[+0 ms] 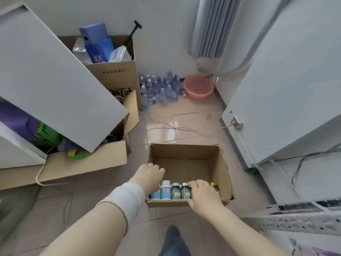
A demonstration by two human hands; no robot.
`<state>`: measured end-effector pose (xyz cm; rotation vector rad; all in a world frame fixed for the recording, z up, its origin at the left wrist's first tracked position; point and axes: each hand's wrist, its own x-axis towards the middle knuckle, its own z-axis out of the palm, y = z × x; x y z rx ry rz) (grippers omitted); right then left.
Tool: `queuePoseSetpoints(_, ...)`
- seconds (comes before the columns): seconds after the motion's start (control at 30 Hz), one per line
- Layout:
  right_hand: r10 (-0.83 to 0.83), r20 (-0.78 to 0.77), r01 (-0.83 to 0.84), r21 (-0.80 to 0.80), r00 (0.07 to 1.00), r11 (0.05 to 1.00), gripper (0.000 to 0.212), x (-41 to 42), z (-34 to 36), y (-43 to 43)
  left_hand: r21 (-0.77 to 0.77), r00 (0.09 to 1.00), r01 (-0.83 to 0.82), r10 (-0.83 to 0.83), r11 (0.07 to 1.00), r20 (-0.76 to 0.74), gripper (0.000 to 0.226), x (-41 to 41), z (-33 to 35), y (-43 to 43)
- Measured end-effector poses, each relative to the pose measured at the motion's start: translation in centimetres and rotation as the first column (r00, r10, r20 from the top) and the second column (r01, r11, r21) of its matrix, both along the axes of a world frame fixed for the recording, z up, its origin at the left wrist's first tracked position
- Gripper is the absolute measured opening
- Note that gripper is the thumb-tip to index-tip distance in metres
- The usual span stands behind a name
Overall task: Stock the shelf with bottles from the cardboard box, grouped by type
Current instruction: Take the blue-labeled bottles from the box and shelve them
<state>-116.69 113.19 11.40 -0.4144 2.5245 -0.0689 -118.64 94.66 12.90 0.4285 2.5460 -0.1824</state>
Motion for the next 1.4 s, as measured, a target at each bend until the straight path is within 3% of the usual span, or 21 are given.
queuePoseSetpoints(0.1, 0.018, 0.094, -0.015, -0.031, 0.995, 0.999, 0.054, -2.0, -5.4, -1.9, 0.032, 0.987, -0.081, 0.076, 0.996, 0.144, 0.034, -0.8, -5.6, -1.2)
queuePoseSetpoints(0.3, 0.020, 0.223, -0.015, -0.024, 0.975, 1.000, 0.064, -5.5, -16.9, -4.2, 0.077, 0.957, -0.141, 0.116, 0.987, 0.267, 0.040, -4.0, -16.8, -1.9)
queuePoseSetpoints(0.37, -0.005, 0.245, 0.005, 0.004, 0.969, 1.000, 0.078, -6.8, -20.2, -4.8, 0.053, 0.956, -0.074, 0.055, 0.996, 0.289, 0.044, -5.5, -19.9, -1.7)
queuePoseSetpoints(0.53, -0.053, 0.321, 0.066, -0.030, 0.946, 0.997, 0.094, -9.3, -26.3, -5.6, -0.115, 0.909, 0.306, -0.254, 0.945, 0.331, 0.041, -8.9, -25.6, -1.4)
queuePoseSetpoints(0.63, -0.055, 0.407, 0.081, -0.046, 0.912, 0.996, 0.094, -9.9, -28.3, -5.4, -0.136, 0.853, 0.361, -0.268, 0.923, 0.447, 0.040, -9.8, -27.8, -1.1)
queuePoseSetpoints(0.8, -0.070, 0.463, 0.137, -0.113, 0.883, 0.984, 0.087, -9.8, -29.3, -5.6, -0.068, 0.790, 0.221, -0.138, 0.973, 0.597, 0.045, -11.4, -28.9, -0.8)
queuePoseSetpoints(1.0, -0.187, 0.528, 0.341, -0.209, 0.828, 0.916, 0.082, -9.9, -29.1, -5.0, -0.040, 0.733, -0.043, 0.059, 0.998, 0.678, 0.053, -12.1, -28.4, -0.7)
queuePoseSetpoints(1.2, -0.294, 0.510, 0.504, -0.339, 0.808, 0.795, 0.080, -8.9, -28.1, -3.7, 0.050, 0.793, -0.220, 0.149, 0.974, 0.590, 0.064, -11.2, -26.0, -1.3)
queuePoseSetpoints(1.4, -0.397, 0.512, 0.626, -0.422, 0.762, 0.656, 0.080, -7.3, -26.4, -2.9, 0.244, 0.847, -0.373, 0.221, 0.895, 0.484, 0.073, -10.4, -22.8, -2.1)
